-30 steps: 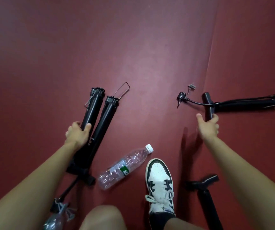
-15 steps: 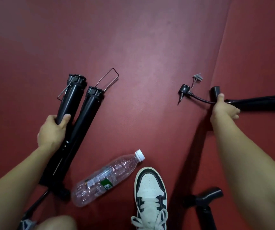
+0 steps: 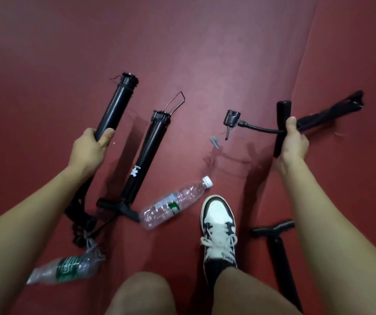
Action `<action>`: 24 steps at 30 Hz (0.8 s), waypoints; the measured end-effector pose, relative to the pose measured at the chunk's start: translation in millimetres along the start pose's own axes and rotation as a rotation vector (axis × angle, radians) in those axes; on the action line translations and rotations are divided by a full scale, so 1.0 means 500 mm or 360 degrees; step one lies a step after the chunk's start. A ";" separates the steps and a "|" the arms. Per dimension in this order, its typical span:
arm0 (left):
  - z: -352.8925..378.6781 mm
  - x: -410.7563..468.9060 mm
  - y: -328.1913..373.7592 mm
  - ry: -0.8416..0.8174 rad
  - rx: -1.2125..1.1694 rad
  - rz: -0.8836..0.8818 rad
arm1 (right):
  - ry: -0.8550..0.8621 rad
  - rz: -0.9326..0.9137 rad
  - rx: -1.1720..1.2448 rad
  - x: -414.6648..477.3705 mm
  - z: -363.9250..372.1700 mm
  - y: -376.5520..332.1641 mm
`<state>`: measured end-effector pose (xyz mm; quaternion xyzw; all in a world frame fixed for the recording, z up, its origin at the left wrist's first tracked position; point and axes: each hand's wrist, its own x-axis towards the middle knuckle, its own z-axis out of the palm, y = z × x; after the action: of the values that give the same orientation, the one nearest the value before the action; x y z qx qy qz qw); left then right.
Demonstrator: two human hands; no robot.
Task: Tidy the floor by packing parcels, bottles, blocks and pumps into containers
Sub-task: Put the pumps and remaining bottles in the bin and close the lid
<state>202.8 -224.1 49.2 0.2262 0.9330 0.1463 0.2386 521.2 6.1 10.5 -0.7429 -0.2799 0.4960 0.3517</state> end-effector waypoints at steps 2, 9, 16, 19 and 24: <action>-0.062 -0.056 0.021 -0.0081 0.0028 0.0001 | -0.0140 0.0034 -0.0018 -0.079 -0.042 -0.053; -0.295 -0.279 0.103 -0.0199 -0.0057 -0.0008 | -0.0592 0.0316 0.0051 -0.401 -0.187 -0.245; -0.520 -0.462 0.205 -0.0157 -0.0263 0.0065 | -0.0640 0.0413 0.0001 -0.659 -0.321 -0.388; -0.602 -0.533 0.232 -0.0207 -0.0323 0.0073 | -0.0629 0.0391 0.0033 -0.752 -0.378 -0.446; -0.718 -0.648 0.272 -0.0275 -0.0415 0.0132 | -0.0640 0.0307 0.0119 -0.883 -0.495 -0.528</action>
<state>321.1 -326.5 526.4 0.2436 0.8720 0.2558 0.3389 579.6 -234.6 524.6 -0.6390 -0.2533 0.6754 0.2669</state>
